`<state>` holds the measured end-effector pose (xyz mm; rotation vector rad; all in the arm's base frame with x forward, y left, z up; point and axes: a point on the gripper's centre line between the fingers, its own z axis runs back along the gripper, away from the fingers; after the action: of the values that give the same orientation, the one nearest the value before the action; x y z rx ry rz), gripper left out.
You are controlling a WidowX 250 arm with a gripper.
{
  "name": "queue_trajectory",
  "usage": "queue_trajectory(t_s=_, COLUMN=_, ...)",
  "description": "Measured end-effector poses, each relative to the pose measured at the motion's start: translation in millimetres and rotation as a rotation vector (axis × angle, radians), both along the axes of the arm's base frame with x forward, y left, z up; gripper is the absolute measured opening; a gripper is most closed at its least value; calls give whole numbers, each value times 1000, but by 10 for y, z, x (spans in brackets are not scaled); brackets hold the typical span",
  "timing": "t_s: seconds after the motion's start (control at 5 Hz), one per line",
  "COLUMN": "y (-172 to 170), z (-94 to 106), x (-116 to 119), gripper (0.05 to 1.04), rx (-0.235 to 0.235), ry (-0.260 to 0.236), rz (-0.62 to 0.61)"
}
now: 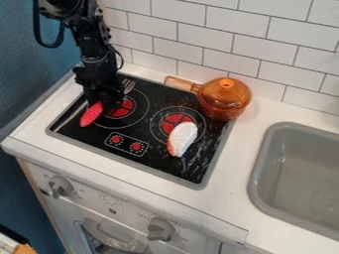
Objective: Lift the red fork and put it back from the left burner
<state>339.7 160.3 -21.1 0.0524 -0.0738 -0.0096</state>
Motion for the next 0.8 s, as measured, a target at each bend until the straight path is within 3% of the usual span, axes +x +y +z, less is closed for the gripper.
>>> queue_trajectory(t_s=0.2, y=3, z=122, x=-58, gripper=365, rx=9, ry=2, rz=87)
queue_trajectory(t_s=0.4, y=-62, z=434, x=-118, gripper=365, rx=36, ry=-53, rz=157)
queue_trajectory(t_s=0.6, y=-345, z=707, x=-211, gripper=365, rx=11, ry=-89, rz=255)
queue_trajectory(t_s=0.8, y=-674, z=931, x=-323, gripper=365, rx=-55, ry=-134, rz=374)
